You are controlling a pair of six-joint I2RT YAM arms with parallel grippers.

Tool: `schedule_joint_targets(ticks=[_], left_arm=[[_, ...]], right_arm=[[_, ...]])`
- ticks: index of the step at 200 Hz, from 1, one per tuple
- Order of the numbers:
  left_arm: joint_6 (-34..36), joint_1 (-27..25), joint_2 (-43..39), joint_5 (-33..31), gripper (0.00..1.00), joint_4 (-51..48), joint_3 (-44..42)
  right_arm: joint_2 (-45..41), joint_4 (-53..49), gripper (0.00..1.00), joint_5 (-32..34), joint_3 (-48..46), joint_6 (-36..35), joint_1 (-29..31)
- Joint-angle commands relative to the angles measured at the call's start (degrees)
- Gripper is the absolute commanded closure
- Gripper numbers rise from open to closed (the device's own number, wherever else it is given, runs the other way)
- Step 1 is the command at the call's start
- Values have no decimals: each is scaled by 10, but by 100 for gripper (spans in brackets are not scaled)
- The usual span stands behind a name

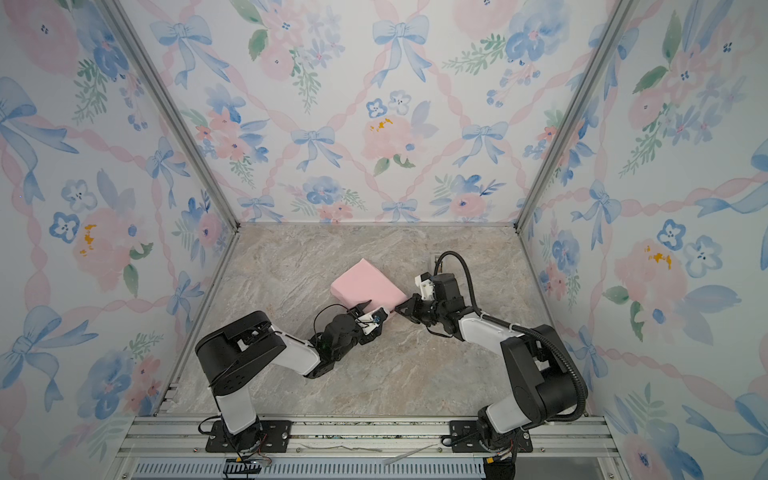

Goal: Wrap the gift box in paper

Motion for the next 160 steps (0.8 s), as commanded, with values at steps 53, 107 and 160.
schedule_joint_targets(ticks=[53,107,160], left_arm=[[-20,-6,15,16,33,-48,-5],[-21,-7,15,15,33,-49,-6],[-21,-7,12,12,33,-48,-7]], right_arm=[[-38,19,100,0,-23,15,-2],[-24,27,100,20,-40,19,-1],[0,44,100,40,-43,23,6]])
